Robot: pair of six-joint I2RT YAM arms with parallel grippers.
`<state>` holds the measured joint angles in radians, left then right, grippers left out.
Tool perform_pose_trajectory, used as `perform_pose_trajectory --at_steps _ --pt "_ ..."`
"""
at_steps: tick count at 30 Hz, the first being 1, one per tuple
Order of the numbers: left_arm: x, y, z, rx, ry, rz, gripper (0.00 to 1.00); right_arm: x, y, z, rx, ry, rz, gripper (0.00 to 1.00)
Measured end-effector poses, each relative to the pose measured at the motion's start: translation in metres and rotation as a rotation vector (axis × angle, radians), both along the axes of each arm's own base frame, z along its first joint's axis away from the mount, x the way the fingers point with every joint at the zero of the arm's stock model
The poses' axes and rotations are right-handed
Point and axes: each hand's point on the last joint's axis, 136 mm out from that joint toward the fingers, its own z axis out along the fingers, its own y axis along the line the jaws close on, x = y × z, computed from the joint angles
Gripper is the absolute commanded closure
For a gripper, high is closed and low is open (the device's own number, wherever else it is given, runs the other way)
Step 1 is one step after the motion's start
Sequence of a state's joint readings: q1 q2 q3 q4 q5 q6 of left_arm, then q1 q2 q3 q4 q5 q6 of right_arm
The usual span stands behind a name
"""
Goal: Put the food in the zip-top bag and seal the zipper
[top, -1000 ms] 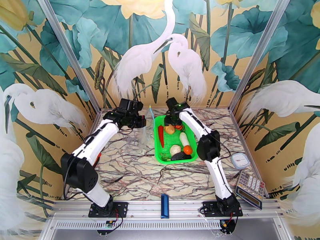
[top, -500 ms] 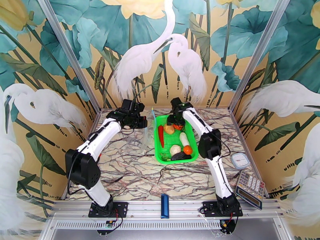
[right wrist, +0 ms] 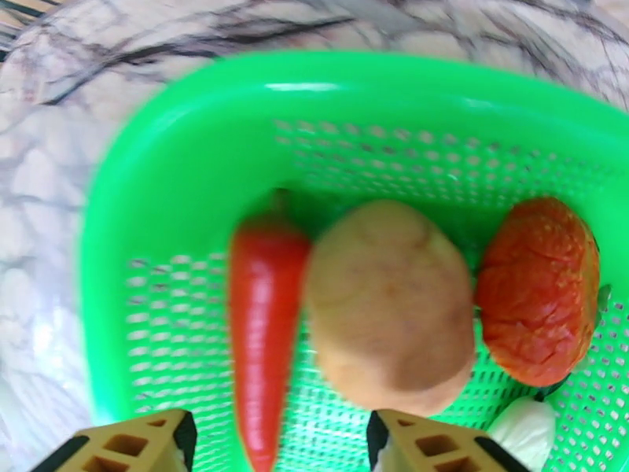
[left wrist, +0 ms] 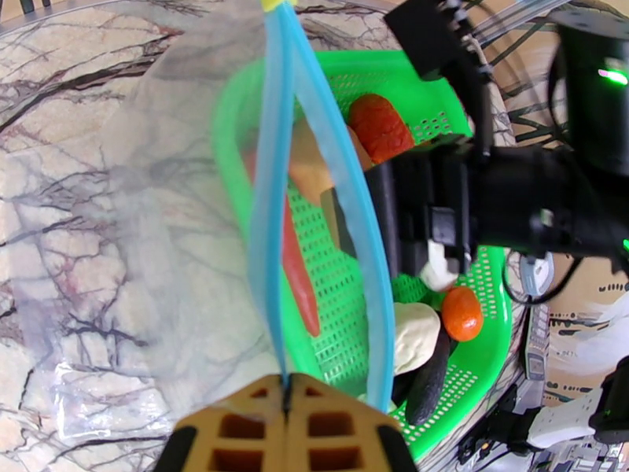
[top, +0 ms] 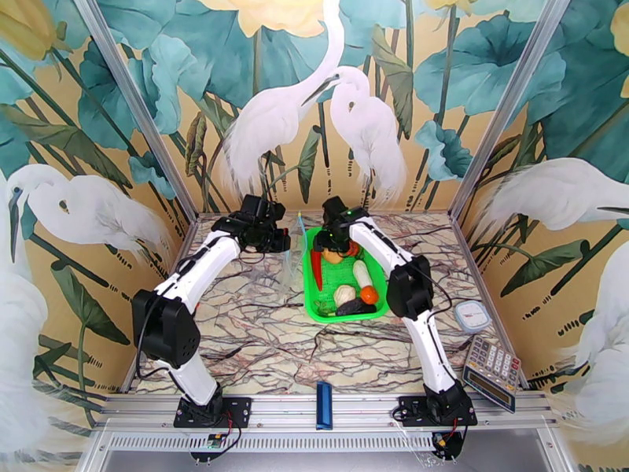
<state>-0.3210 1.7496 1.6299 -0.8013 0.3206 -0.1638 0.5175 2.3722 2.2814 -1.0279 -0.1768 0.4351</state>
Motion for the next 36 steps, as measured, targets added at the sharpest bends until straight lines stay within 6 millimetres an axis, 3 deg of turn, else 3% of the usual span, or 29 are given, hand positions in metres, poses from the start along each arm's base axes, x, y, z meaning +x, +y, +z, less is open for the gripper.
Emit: perform_pose_trajectory --at_steps 4,13,21,31,36 --pt "0.002 -0.001 0.002 0.001 -0.005 -0.003 1.0 -0.01 0.009 0.003 0.043 0.02 0.006 0.5" --pt "0.002 -0.001 0.006 0.004 -0.009 -0.009 1.0 -0.028 0.009 -0.027 0.049 0.119 -0.005 0.55" --pt "0.005 -0.002 0.011 0.002 -0.016 -0.009 1.0 -0.027 0.009 -0.031 0.048 0.121 -0.009 0.56" --pt "0.005 -0.002 0.011 0.003 -0.012 -0.009 1.0 -0.03 0.008 -0.069 0.006 0.179 -0.011 0.56" --pt "0.004 -0.002 0.011 0.003 -0.011 -0.009 1.0 -0.031 0.011 -0.074 0.005 0.187 -0.004 0.55"
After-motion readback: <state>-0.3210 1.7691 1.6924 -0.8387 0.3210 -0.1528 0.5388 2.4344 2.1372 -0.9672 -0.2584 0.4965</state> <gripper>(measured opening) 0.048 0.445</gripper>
